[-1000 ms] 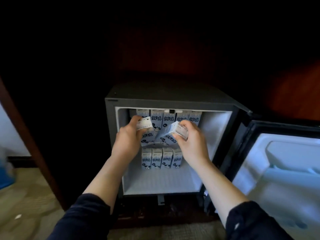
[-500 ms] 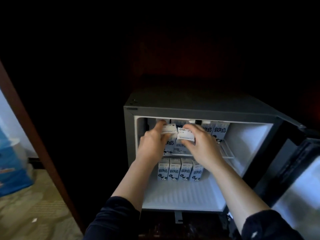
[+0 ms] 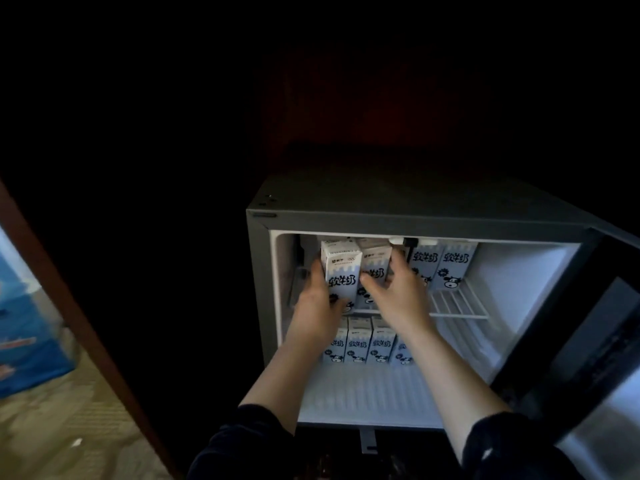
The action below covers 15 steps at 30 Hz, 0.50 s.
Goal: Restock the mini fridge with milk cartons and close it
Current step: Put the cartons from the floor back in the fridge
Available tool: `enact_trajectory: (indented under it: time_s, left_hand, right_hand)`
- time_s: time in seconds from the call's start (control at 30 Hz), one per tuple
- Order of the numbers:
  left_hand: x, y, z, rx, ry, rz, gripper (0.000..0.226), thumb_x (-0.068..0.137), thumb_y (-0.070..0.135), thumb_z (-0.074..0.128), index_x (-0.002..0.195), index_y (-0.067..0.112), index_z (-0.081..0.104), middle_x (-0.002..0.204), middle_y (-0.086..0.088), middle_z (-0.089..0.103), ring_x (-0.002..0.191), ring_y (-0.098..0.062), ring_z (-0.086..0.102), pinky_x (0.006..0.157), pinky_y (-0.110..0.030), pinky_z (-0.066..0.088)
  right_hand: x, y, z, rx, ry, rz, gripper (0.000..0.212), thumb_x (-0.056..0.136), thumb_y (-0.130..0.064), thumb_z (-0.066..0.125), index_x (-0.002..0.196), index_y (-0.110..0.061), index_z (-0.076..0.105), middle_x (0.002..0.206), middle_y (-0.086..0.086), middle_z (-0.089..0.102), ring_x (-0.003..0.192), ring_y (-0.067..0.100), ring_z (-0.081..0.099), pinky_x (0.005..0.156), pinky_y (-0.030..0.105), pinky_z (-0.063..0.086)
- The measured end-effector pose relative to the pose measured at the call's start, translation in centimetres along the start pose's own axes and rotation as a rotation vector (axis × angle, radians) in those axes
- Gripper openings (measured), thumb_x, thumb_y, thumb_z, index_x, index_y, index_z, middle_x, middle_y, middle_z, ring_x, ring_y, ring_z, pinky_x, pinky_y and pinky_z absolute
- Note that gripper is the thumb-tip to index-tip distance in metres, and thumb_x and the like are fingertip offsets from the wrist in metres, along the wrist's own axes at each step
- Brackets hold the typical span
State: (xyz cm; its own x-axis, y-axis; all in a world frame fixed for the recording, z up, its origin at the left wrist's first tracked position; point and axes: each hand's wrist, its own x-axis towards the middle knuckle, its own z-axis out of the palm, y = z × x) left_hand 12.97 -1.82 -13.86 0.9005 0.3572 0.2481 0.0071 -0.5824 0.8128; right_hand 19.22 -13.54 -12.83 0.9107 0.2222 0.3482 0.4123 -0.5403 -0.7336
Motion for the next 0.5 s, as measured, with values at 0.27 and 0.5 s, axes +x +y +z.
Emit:
enact_trajectory:
  time_s: [0.27, 0.5]
  left_hand:
    - [1.1, -1.7, 0.6, -0.022, -0.055, -0.067, 0.064, 0.093, 0.003, 0.047, 0.147, 0.018, 0.016, 0.125, -0.005, 0.057, 0.112, -0.02, 0.056, 0.083, -0.022, 0.041]
    - [2.0, -2.6, 1.5, 0.045, 0.061, -0.07, 0.04, 0.093, 0.003, 0.046, 0.131, 0.009, 0.035, 0.112, -0.01, 0.064, 0.1, -0.028, 0.061, 0.074, -0.026, 0.041]
  right_hand:
    - [-0.9, 1.2, 1.9, -0.053, 0.054, 0.028, 0.03, 0.086, -0.029, 0.066, 0.109, -0.012, 0.056, 0.096, 0.002, 0.069, 0.084, 0.02, 0.065, 0.075, 0.036, 0.055]
    - [-0.9, 2.5, 3.3, -0.142, 0.129, 0.031, 0.035, 0.088, -0.036, 0.062, 0.112, -0.011, 0.058, 0.095, 0.004, 0.069, 0.084, 0.021, 0.066, 0.07, 0.029, 0.052]
